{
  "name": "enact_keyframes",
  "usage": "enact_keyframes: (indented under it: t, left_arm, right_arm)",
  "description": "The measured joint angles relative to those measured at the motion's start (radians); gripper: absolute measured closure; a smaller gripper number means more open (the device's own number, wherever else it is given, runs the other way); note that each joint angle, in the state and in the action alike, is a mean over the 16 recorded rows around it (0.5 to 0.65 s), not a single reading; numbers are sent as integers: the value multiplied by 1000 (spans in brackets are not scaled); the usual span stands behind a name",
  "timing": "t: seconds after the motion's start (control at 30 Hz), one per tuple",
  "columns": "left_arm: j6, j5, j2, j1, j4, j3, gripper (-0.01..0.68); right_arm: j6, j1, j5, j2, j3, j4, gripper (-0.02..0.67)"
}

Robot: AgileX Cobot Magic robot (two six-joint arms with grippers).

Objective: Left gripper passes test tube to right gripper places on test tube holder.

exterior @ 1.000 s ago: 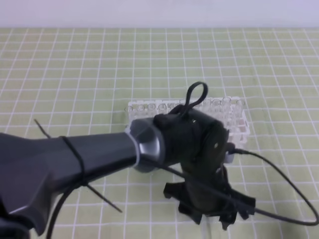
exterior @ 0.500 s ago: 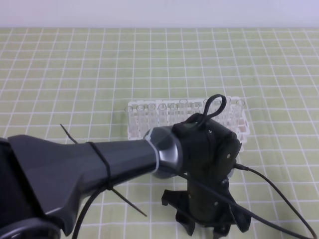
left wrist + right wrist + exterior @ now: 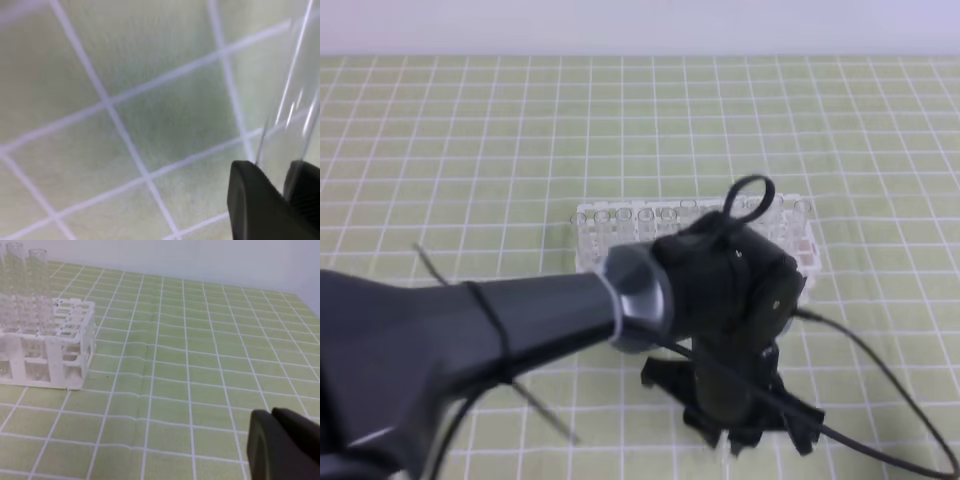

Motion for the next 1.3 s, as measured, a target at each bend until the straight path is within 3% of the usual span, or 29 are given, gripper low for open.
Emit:
enact_keyframes:
  t: [0.33,0.47,0.93,1.1,1.3]
  left_arm:
    - [0,-144,-204,-52,212,96,622]
    - [0,-271,-313,-66,268,230,622]
    - [0,-898,-776,-73,546,901,604]
    - [0,-992,-866,-73,663,1012,622]
    - [0,-1010,-900,-73,747,1050,645]
  right_arm:
    - [0,0,0,0,0,0,666]
    - [0,0,0,0,0,0,666]
    - [0,0,0,0,0,0,666]
    - [0,0,0,0,0,0,666]
    - [0,0,0,0,0,0,666]
